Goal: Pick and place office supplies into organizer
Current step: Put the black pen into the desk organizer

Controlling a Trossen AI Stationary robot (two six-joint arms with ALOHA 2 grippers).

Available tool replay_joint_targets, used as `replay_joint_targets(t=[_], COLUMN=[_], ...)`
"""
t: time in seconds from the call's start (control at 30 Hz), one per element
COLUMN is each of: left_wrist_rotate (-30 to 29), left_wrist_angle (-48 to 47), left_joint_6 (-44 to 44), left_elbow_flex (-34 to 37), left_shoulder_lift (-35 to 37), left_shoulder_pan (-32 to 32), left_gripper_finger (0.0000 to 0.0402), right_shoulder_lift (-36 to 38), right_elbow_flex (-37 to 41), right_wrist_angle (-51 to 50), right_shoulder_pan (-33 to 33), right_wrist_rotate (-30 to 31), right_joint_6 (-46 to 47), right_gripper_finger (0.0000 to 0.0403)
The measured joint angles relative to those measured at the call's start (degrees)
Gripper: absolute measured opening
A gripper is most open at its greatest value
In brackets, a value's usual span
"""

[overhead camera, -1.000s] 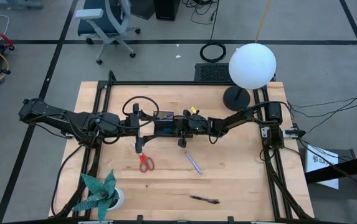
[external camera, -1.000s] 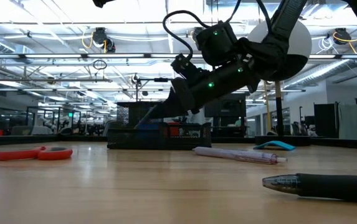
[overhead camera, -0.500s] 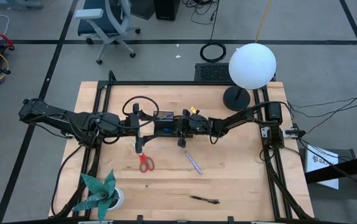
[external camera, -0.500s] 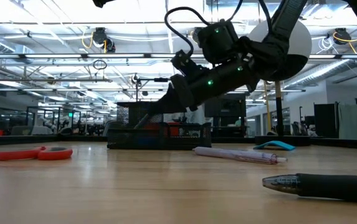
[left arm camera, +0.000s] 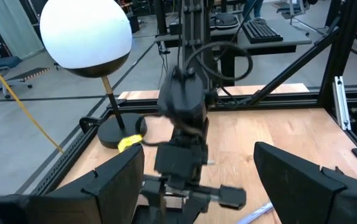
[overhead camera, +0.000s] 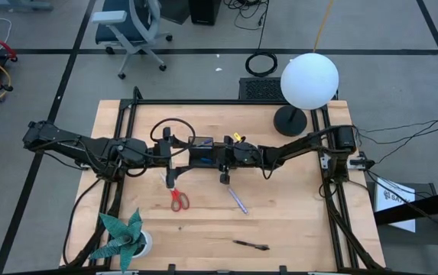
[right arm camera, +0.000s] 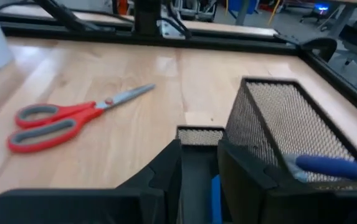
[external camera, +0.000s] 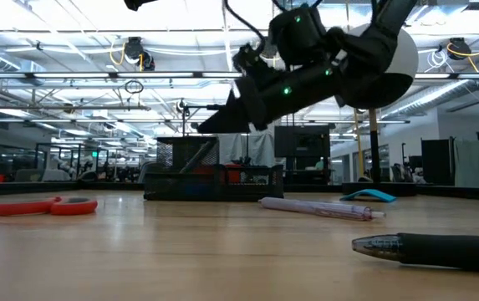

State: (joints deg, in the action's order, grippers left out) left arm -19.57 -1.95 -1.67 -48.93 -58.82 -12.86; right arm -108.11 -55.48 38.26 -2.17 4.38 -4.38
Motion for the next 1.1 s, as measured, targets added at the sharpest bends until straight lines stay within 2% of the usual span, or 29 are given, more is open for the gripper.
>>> replay_joint_targets(t=[0.57,1.1], left_wrist_rotate=[0.0,0.0], left_wrist_angle=[0.0,2.6], left_joint_6=[0.0,0.5], left_elbow_flex=[0.0,0.0], left_shoulder_lift=[0.0,0.0], left_shoulder_pan=[0.0,0.0], left_gripper_finger=[0.031,0.031], right_shoulder_lift=[18.2,21.5], right_elbow_flex=[0.0,0.0], right_wrist_angle=[-17.1,-22.1], right_shoulder_pan=[6.9,12.1], right_wrist_rotate=[0.0,0.0], right_joint_6=[-5.5,-5.3], right_gripper_finger=[0.0089,0.0089])
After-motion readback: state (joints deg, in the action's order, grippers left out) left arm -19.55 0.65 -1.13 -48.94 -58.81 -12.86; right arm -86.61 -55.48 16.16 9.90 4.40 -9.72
